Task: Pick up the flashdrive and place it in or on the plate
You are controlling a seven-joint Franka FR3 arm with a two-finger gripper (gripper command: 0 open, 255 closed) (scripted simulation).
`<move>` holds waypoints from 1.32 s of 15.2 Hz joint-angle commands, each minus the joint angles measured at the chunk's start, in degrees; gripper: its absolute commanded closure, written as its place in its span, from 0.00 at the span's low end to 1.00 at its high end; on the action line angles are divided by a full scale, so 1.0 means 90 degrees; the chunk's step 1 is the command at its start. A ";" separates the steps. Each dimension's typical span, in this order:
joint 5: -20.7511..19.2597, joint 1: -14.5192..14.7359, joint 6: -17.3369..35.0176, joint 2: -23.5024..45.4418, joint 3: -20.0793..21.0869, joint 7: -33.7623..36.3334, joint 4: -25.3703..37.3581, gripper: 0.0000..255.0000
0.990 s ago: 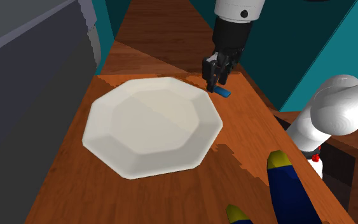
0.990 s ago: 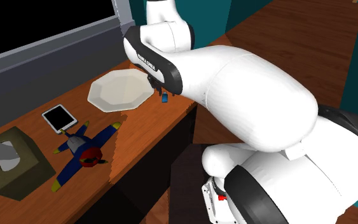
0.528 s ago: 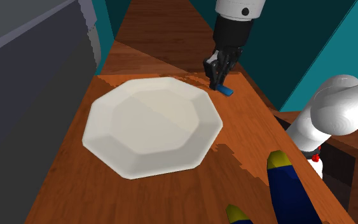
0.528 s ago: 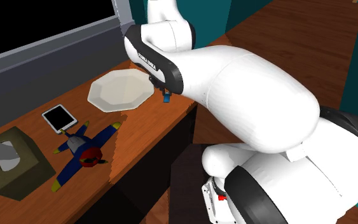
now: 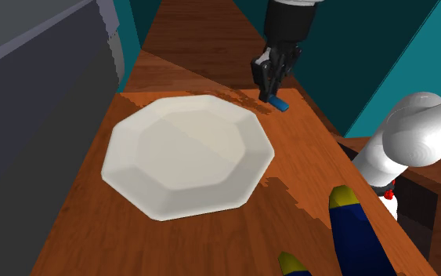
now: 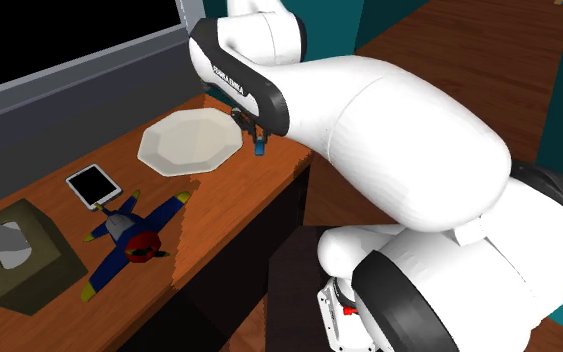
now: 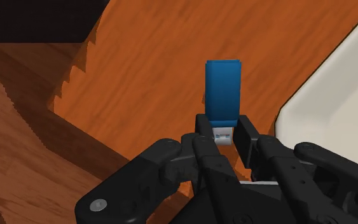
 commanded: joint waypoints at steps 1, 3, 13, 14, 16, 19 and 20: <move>-0.0029 -0.0007 -0.0167 0.0000 -0.0046 0.0011 0.0162 1.00; -0.0064 -0.0026 -0.0324 0.0034 -0.0080 0.0027 0.0351 1.00; -0.0179 -0.0201 -0.0722 0.0767 0.0331 0.0554 0.1572 1.00; -0.0204 -0.0246 -0.0685 0.0974 0.0511 0.0717 0.1770 1.00; -0.0300 -0.0346 -0.0617 0.1417 0.0889 0.1065 0.2190 1.00; -0.0587 -0.0516 -0.0538 0.2177 0.1531 0.1655 0.2885 1.00; -0.0737 -0.0568 -0.0520 0.2467 0.1767 0.1879 0.3136 1.00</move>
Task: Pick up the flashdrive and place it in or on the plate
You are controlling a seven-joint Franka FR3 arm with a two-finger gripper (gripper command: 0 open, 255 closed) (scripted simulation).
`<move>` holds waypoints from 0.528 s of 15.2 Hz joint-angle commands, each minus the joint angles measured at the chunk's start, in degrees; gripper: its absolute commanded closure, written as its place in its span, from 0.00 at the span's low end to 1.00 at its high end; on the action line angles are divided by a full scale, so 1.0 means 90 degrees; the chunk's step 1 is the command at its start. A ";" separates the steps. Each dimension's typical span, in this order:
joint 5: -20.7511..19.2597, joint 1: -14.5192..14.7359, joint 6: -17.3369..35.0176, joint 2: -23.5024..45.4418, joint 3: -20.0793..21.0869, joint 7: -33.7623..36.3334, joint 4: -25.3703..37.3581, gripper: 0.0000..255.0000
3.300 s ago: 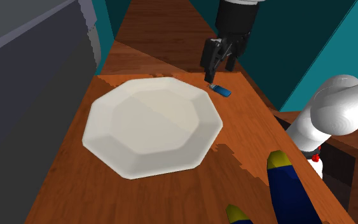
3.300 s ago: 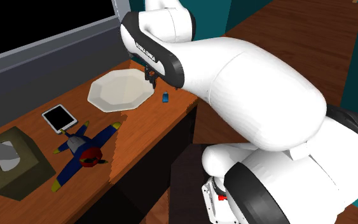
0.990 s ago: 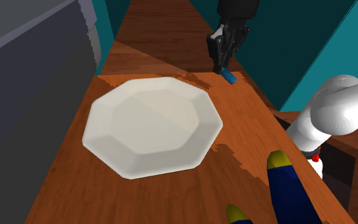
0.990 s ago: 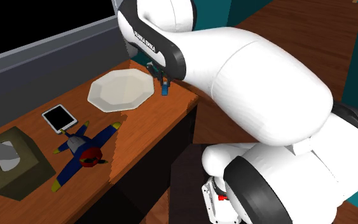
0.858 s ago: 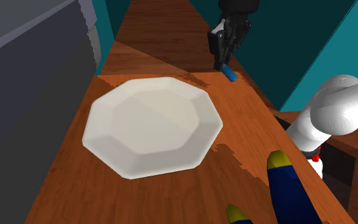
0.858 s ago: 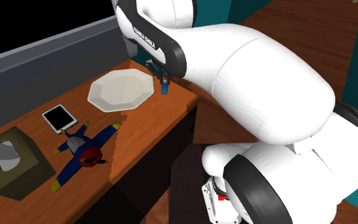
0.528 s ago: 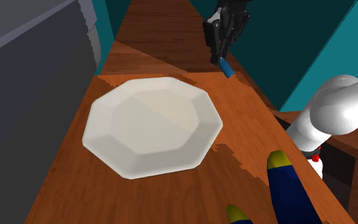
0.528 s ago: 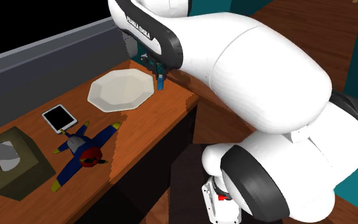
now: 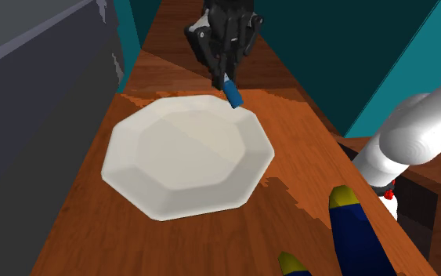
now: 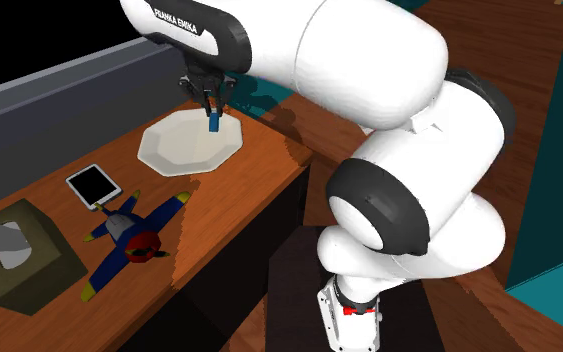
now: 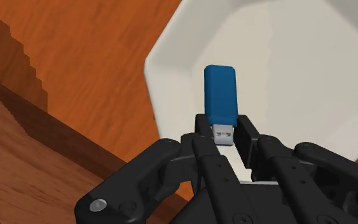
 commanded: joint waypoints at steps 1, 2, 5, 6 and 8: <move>-0.0285 -0.0079 0.0037 0.0548 0.0469 0.0473 0.0467 1.00; -0.0513 -0.0111 0.0039 0.0896 0.0732 0.0739 0.0742 1.00; -0.1561 0.0020 -0.0065 0.2225 0.1543 0.1722 0.1687 1.00; -0.1517 0.0060 0.0029 0.2173 0.1469 0.1691 0.1566 1.00; -0.1442 0.0057 0.0215 0.2085 0.1418 0.1637 0.1332 1.00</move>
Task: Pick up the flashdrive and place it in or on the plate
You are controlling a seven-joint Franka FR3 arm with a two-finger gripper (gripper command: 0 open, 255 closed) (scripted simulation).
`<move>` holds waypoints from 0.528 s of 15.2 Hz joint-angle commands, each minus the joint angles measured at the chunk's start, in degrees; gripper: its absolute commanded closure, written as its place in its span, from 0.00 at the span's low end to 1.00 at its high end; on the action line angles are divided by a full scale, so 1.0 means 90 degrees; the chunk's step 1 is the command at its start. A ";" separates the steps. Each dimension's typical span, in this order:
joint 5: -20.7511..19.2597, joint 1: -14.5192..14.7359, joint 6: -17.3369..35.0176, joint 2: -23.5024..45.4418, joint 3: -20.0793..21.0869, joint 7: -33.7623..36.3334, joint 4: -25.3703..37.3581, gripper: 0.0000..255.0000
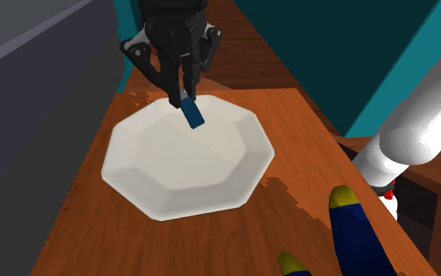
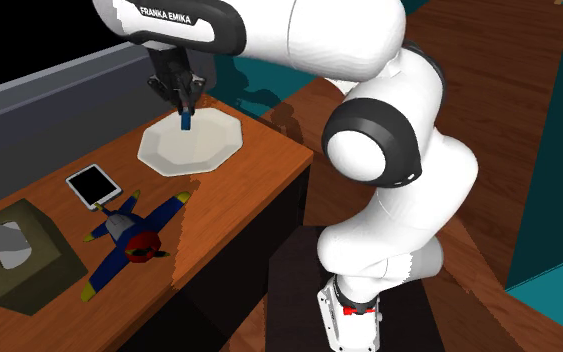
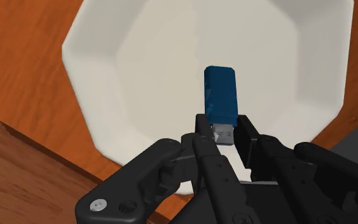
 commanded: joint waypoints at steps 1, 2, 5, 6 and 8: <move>0.0015 -0.0006 0.0192 -0.0018 -0.0006 -0.0009 -0.0193 1.00; 0.0046 -0.0015 0.0283 -0.0054 -0.0017 -0.0031 -0.0304 1.00; 0.0121 -0.0034 0.0551 -0.0143 -0.0042 -0.0086 -0.0622 1.00; 0.0141 -0.0038 0.0639 -0.0167 -0.0048 -0.0101 -0.0724 1.00; 0.0174 -0.0043 0.0814 -0.0205 -0.0058 -0.0126 -0.0921 1.00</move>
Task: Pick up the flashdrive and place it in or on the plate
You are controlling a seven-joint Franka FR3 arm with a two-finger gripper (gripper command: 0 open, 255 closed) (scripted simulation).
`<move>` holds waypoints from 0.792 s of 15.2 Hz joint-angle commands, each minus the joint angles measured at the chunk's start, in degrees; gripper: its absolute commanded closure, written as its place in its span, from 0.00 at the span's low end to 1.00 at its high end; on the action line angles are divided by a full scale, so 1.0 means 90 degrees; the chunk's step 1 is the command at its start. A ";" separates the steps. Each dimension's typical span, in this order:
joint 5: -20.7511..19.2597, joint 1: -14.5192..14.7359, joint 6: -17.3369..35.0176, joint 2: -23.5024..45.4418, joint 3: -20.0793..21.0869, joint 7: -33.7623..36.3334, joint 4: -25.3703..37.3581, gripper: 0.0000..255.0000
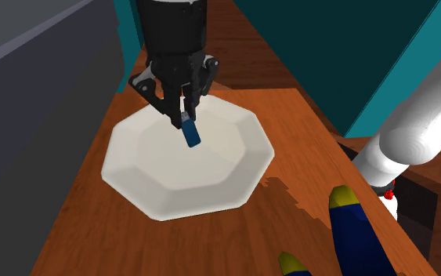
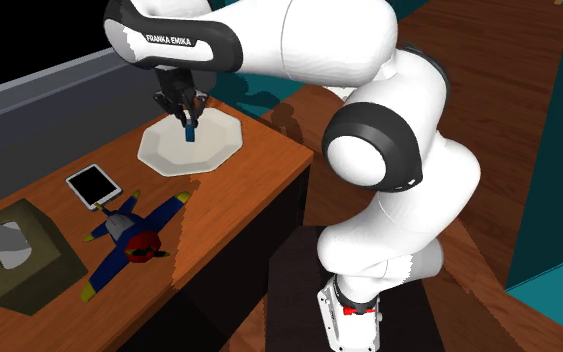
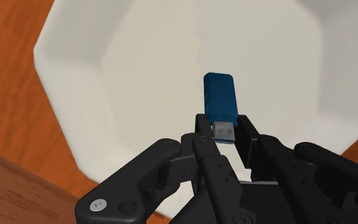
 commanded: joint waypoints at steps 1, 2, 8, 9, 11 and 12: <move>0.0044 -0.0008 0.0199 -0.0052 -0.0015 -0.0035 -0.0227 1.00; 0.0055 -0.0009 0.0286 -0.0064 -0.0017 -0.0043 -0.0321 1.00; 0.0072 -0.0003 0.0485 -0.0083 -0.0025 -0.0056 -0.0531 1.00; 0.0072 -0.0003 0.0485 -0.0083 -0.0025 -0.0056 -0.0531 1.00; 0.0072 -0.0003 0.0485 -0.0083 -0.0025 -0.0056 -0.0531 1.00; 0.0072 -0.0003 0.0485 -0.0083 -0.0025 -0.0056 -0.0531 1.00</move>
